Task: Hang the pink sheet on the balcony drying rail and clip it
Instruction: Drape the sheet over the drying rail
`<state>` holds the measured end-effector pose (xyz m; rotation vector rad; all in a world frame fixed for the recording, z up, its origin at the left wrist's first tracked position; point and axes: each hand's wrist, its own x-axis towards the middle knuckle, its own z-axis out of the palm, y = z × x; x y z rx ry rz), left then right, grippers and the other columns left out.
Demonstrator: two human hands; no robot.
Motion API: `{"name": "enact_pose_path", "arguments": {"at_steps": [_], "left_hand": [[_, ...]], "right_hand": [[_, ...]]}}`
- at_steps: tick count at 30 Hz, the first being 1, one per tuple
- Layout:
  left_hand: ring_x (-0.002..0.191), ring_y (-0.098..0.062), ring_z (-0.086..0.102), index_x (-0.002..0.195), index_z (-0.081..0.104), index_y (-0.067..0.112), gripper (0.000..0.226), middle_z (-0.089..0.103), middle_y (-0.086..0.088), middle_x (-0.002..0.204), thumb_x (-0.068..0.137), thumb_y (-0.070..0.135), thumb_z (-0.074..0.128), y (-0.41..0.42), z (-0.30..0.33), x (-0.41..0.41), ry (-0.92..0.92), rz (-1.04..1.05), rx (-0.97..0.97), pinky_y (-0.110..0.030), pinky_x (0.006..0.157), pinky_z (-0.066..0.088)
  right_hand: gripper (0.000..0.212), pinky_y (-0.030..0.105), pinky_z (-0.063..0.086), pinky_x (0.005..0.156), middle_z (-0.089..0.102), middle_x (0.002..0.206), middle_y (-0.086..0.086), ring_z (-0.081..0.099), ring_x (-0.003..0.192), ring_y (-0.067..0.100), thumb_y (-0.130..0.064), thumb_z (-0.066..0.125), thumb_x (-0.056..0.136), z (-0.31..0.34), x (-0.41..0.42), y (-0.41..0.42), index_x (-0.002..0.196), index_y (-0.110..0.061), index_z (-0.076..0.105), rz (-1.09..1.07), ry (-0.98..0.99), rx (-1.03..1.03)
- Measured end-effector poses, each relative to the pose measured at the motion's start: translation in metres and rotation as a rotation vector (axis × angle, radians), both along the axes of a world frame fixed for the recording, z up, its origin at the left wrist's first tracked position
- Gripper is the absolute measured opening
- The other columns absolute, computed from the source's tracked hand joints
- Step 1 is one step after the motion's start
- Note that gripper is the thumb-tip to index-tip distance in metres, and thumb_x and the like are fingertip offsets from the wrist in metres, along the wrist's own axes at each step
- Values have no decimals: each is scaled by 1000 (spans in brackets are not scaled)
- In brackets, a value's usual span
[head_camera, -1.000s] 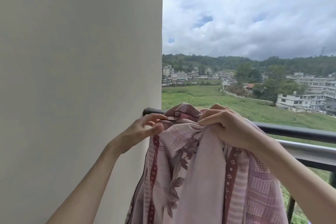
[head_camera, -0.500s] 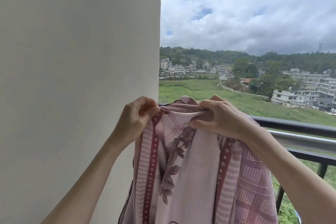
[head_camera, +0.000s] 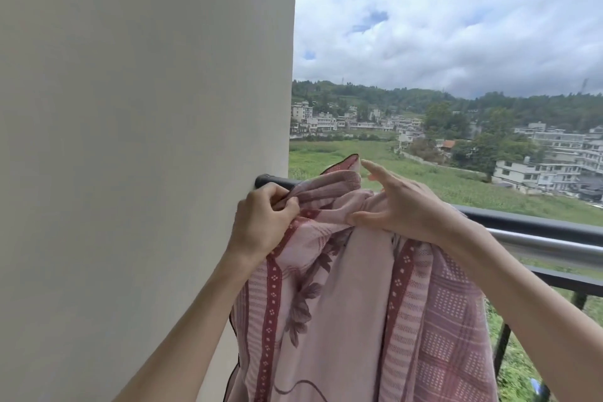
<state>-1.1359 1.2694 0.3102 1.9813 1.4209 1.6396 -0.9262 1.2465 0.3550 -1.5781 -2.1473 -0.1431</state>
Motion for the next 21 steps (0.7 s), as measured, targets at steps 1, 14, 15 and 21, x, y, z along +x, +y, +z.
{"name": "enact_pose_path", "arguments": {"at_steps": [1,14,15,21], "left_hand": [[79,-12,61,90,65,13,10,65,4,83,86,22,61,3,-3,-6,-60,59,-7,-13,62,41],[141,-17,13,133,37,41,46,37,11,144,94,54,17,10,-4,53,681,-99,143,-50,114,-6],[140,-16,17,132,38,43,46,41,13,141,93,57,16,14,-7,59,679,-121,108,-50,114,-8],[119,-18,40,122,46,38,88,52,5,113,70,77,-15,17,-17,72,702,77,165,-50,112,4]], "right_hand": [[79,32,35,98,46,141,-5,46,122,14,-61,62,73,-1,2,-2,140,-27,35,-35,-39,-9],[55,33,29,93,52,114,-7,48,99,12,-62,54,77,-20,20,-24,120,-28,47,-164,-78,239],[55,32,29,91,51,115,-8,44,93,11,-61,55,77,-21,29,-30,120,-28,46,-169,-63,244],[48,27,28,86,45,114,-10,35,85,7,-54,59,78,-28,82,-68,114,-25,45,-189,-29,277]]}}
